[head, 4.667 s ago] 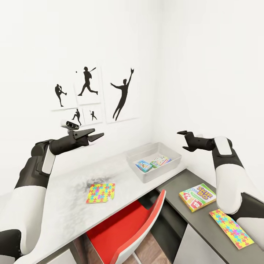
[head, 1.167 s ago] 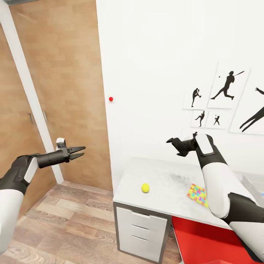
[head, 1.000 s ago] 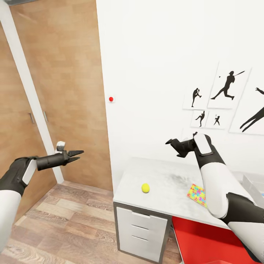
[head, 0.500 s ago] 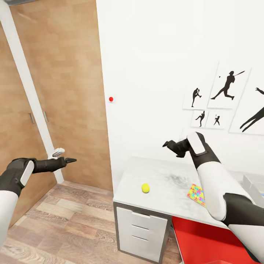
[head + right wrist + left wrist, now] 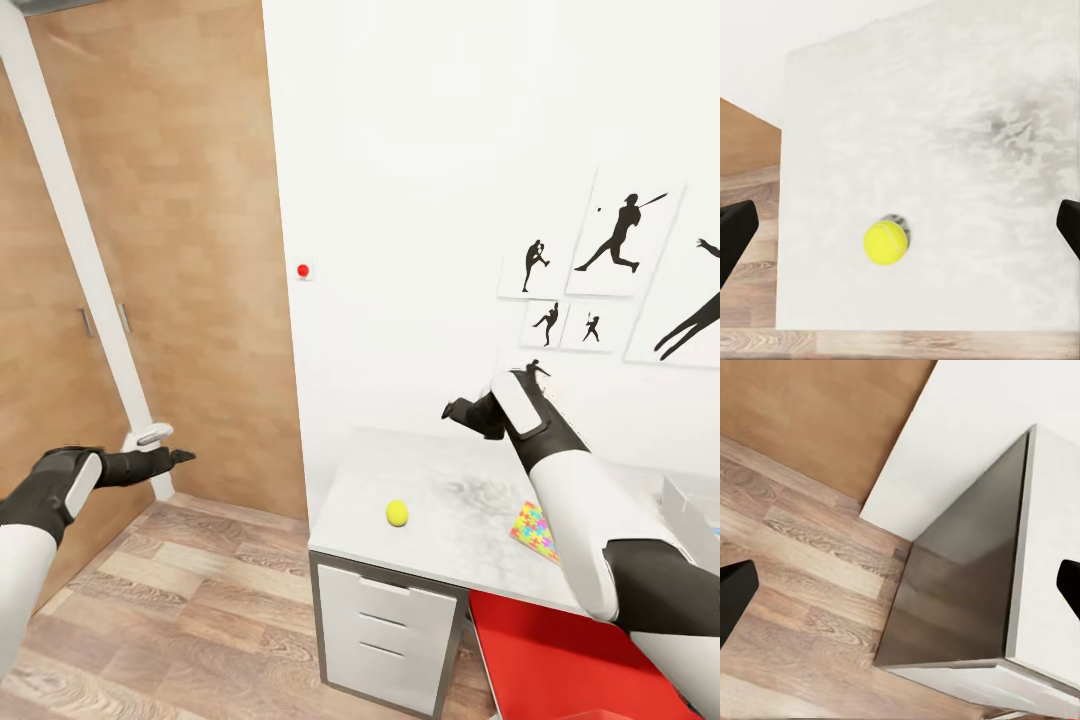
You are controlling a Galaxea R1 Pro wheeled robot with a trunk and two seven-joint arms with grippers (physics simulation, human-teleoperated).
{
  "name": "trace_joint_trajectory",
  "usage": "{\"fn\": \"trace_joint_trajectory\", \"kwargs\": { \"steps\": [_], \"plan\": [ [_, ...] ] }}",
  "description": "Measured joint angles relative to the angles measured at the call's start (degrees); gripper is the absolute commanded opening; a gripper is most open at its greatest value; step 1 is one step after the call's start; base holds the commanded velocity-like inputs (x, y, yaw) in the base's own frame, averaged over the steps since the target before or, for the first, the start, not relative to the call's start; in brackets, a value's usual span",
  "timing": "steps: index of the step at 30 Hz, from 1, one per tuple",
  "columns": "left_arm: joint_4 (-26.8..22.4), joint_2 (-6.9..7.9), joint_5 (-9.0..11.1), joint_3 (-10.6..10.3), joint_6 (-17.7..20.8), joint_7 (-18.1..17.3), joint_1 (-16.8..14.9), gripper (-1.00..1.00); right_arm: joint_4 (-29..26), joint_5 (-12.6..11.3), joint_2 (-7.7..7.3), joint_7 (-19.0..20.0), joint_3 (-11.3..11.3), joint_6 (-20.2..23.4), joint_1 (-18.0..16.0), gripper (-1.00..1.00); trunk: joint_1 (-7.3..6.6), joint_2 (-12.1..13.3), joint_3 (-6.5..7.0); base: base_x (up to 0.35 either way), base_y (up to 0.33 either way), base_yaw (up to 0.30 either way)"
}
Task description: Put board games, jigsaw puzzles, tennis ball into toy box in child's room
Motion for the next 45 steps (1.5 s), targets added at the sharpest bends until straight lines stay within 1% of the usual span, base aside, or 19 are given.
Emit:
{"fn": "trace_joint_trajectory", "kwargs": {
  "steps": [4, 7, 9, 15, 19, 24, 28, 29, 31, 32, 35, 36, 40, 41, 45],
  "plan": [
    [5.47, -0.12, 0.0, -0.08, -5.33, 3.35, 0.0, 1.0, -0.08, 0.0, 0.04, 0.09, 0.13, -0.06, 1.87, 1.0, 0.0, 0.0, 0.0, 0.0, 0.0, 0.0],
    [7.82, -0.1, 0.04, -0.11, -7.69, 4.07, 0.04, 1.0, -0.09, -0.01, 0.1, 0.16, 0.15, -0.15, 2.27, 1.0, 0.0, 0.0, 0.0, 0.0, 0.0, 0.0],
    [8.72, -0.09, 0.11, -0.12, -8.5, 4.11, 0.14, 1.0, -0.1, 0.0, 0.13, 0.12, 0.2, -0.37, 2.38, 1.0, 0.0, -0.01, 0.0, 0.0, 0.0, 0.0],
    [9.26, -0.32, 0.23, -0.14, -9.09, 3.93, 1.16, 1.0, -0.95, 0.0, 0.09, -0.24, 0.17, -0.55, 2.48, 1.0, 0.0, -0.01, 0.0, 0.0, 0.0, 0.0],
    [9.3, -0.97, 0.23, -0.15, -9.86, 3.95, 1.47, 1.0, -1.56, -0.01, 0.09, -0.26, 0.12, -0.62, 2.96, 1.0, 0.0, -0.01, 0.0, 0.0, 0.0, 0.0],
    [9.36, -2.3, 0.11, -0.15, -11.04, 4.25, 1.58, 1.0, -1.99, 0.0, 0.14, 0.12, 0.17, -1.08, 5.56, 1.0, 0.0, -0.01, 0.0, 0.0, 0.0, 0.0],
    [10.07, -3.28, 0.05, -0.22, -11.38, 4.54, 2.06, 1.0, -3.85, 0.0, 0.2, 0.37, 0.21, -2.7, 8.44, 1.0, 0.0, -0.01, 0.0, 0.0, 0.0, 0.0],
    [10.46, -3.75, 0.02, -0.24, -11.61, 4.79, 2.47, 1.0, -4.84, 0.01, 0.21, 0.43, 0.22, -3.69, 9.92, 1.0, 0.0, -0.01, -0.01, 0.0, 0.0, 0.0],
    [10.77, -4.11, 0.0, -0.25, -12.11, 5.19, 2.83, 1.0, -6.01, 0.0, 0.21, 0.48, 0.23, -4.7, 11.49, 1.0, 0.0, -0.01, 0.0, 0.0, 0.0, 0.0],
    [11.01, -4.36, -0.06, -0.26, -12.89, 5.81, 3.15, 1.0, -7.26, 0.0, 0.21, 0.53, 0.25, -5.45, 12.86, 1.0, 0.0, -0.01, 0.0, 0.0, 0.0, 0.0],
    [11.65, -4.59, -0.28, -0.28, -14.59, 7.27, 3.88, 1.0, -9.37, -0.01, 0.18, 0.55, 0.28, -6.18, 14.76, 1.0, 0.0, -0.01, 0.0, 0.0, 0.0, 0.0],
    [12.26, -4.67, -0.44, -0.31, -15.92, 8.52, 4.57, 1.0, -10.87, -0.01, 0.18, 0.58, 0.28, -6.45, 15.89, 1.0, 0.0, -0.01, -0.01, 0.0, 0.0, 0.0],
    [13.23, -4.83, -0.58, -0.3, -18.57, 11.45, 5.97, 1.0, -13.84, 0.0, 0.17, 0.57, 0.26, -6.79, 17.9, 1.0, 0.0, -0.01, 0.0, 0.0, 0.0, 0.0],
    [13.55, -5.16, -0.3, 0.01, -18.88, 11.77, 6.3, 1.0, -13.51, -0.37, 0.5, 0.42, 0.55, -7.11, 18.23, 1.0, 0.0, 0.0, -0.01, 0.0, 0.0, 0.0],
    [14.86, -6.46, -0.37, 0.07, -20.15, 13.04, 7.61, 1.0, -12.22, -1.81, 1.76, 0.73, 1.92, -8.39, 19.53, 1.0, 0.0, 0.0, -0.01, 0.0, 0.0, 0.0]
  ]
}}
